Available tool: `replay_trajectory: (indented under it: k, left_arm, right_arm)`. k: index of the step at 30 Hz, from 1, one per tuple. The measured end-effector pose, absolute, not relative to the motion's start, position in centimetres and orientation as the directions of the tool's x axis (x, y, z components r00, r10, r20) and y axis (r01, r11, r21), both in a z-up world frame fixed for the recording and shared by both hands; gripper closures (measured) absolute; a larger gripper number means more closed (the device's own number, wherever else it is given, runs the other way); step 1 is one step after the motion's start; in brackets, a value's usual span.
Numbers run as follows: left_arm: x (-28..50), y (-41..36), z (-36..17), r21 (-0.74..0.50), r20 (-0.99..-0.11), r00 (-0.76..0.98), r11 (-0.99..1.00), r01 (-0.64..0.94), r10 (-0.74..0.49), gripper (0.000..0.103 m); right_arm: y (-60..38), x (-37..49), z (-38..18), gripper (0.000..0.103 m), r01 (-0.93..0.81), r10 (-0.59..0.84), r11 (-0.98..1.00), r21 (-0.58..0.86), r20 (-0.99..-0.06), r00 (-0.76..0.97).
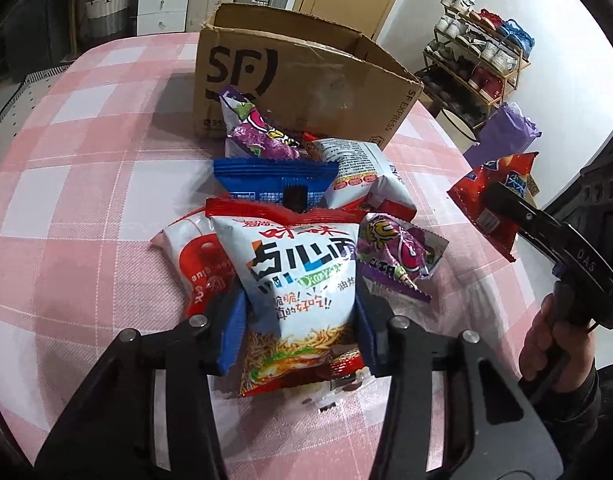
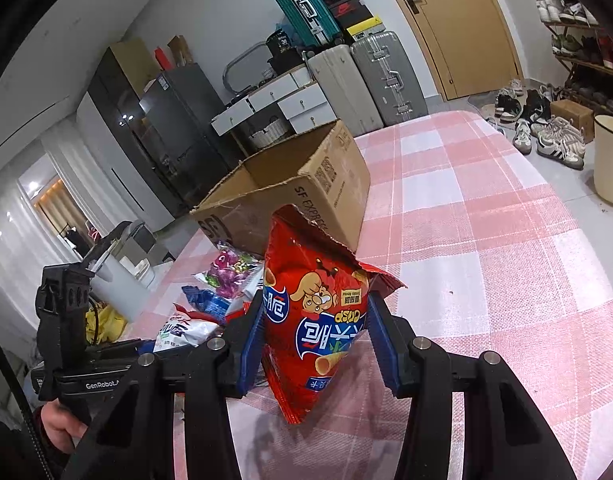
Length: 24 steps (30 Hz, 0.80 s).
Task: Organize snacks
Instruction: 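Lift the chip bag with the right gripper while the left grasps the white noodle bag, then carry both bags toward the cardboard box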
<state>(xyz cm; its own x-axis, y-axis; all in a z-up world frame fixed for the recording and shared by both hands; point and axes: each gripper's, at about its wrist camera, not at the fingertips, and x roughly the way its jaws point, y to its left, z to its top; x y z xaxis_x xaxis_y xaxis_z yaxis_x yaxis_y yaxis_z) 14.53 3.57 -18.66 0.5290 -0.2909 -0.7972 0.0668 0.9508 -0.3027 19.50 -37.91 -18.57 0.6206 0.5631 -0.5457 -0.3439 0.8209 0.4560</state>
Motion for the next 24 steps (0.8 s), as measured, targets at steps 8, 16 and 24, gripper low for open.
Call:
replay_trajectory:
  k: [8, 16, 24]
  left_arm:
    - [12.6, 4.3, -17.3, -0.298, -0.778, 0.559, 0.952, 0.075, -0.287, 0.059]
    - [10.8, 5.5, -15.3, -0.298, -0.748, 0.6, 0.951, 0.079, -0.284, 0.059]
    - [9.5, 6.2, -13.1, -0.291, -0.715, 0.639, 0.952, 0.099, -0.285, 0.059]
  right_arm:
    - [-37.2, 18.0, -16.8, 0.055, -0.369, 0.56, 0.824, 0.429, -0.528, 0.638]
    - [-36.1, 16.6, -15.0, 0.055, -0.395, 0.561, 0.826, 0.403, -0.516, 0.647]
    - [-34.8, 15.0, -12.8, 0.055, -0.436, 0.571, 0.821, 0.37, -0.495, 0.655]
